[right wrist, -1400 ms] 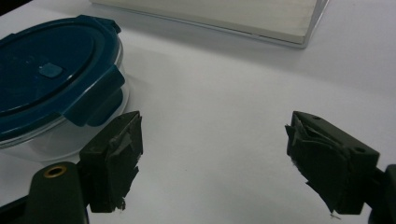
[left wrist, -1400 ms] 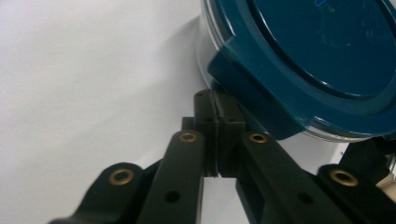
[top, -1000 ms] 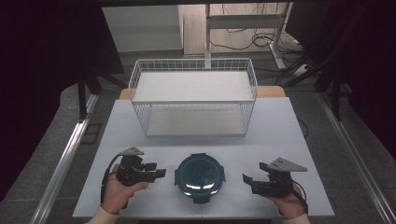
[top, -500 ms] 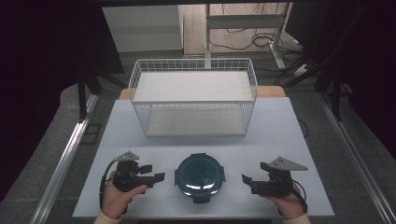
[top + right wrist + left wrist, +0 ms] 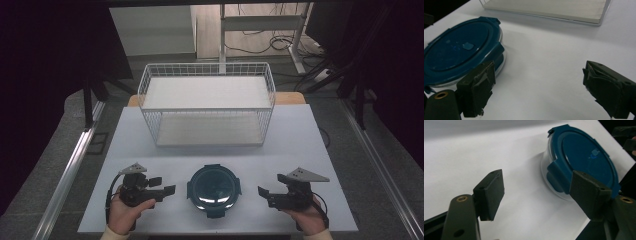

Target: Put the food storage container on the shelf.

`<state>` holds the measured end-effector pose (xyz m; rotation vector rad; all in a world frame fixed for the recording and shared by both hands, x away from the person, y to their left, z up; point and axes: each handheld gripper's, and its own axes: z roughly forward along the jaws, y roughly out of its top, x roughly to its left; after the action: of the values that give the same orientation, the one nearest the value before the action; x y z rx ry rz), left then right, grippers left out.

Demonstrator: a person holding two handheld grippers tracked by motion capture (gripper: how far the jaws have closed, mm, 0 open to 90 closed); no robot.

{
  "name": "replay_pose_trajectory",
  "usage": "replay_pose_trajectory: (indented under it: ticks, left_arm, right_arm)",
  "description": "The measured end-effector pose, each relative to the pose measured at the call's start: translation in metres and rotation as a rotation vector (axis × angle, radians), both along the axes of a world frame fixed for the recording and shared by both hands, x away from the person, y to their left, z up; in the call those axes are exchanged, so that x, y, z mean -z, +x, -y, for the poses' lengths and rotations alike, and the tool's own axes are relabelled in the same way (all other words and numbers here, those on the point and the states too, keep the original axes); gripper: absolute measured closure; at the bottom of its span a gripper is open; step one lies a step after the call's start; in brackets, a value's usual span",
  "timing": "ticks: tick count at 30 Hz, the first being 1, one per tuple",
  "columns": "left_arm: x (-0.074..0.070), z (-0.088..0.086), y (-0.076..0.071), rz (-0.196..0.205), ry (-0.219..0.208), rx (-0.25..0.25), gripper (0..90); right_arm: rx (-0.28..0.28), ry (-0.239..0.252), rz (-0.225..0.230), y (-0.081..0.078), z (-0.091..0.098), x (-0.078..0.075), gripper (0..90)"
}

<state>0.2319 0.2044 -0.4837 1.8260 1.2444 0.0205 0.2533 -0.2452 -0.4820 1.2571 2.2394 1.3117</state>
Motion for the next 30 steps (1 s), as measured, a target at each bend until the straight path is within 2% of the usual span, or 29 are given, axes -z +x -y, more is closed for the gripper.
replay_pose_trajectory:
  ticks: [1,6,11,14,16,18,20,21,22,24,25,30]
  left_arm:
    - [0.0,0.0,0.0,-0.001,-0.008,0.001,27.4]
    - [0.004,0.003,0.001,-0.014,-0.034,-0.009,26.8]
    - [0.005,0.01,0.001,-0.027,-0.054,-0.006,22.9]
    - [0.01,0.02,0.008,-0.075,-0.069,0.012,19.5]
    - [0.01,0.022,0.01,-0.083,-0.083,0.018,19.0]
    - [0.009,0.025,0.013,-0.092,-0.105,0.026,17.8]
    - [0.01,0.028,0.018,-0.113,-0.15,0.032,17.3]
    - [0.01,0.028,0.018,-0.113,-0.15,0.032,17.1]
    - [0.012,0.033,0.021,-0.136,-0.182,0.042,16.8]
    - [0.014,0.037,0.021,-0.142,-0.183,0.051,16.4]
    - [0.015,0.039,0.021,-0.146,-0.181,0.056,16.2]
    - [0.027,0.039,0.016,-0.191,-0.225,0.054,16.3]
  right_arm:
    - [0.003,0.0,0.006,-0.001,-0.001,0.0,10.7]
    - [-0.016,0.057,-0.043,-0.001,-0.009,-0.006,11.2]
    - [-0.042,0.087,-0.084,0.0,-0.019,-0.01,11.2]
    - [-0.062,0.136,-0.156,0.008,-0.035,-0.011,10.3]
    - [-0.068,0.142,-0.172,0.01,-0.04,-0.011,10.2]
    - [-0.088,0.171,-0.231,0.016,-0.053,-0.01,9.8]
    - [-0.088,0.172,-0.252,0.02,-0.059,-0.008,9.9]
    - [-0.087,0.173,-0.261,0.021,-0.061,-0.007,9.9]
    - [-0.084,0.177,-0.277,0.024,-0.065,-0.006,9.9]
    - [-0.081,0.181,-0.287,0.026,-0.066,-0.004,9.9]
    - [-0.083,0.192,-0.313,0.027,-0.069,0.002,9.9]
    - [-0.097,0.191,-0.352,0.026,-0.072,0.011,9.9]
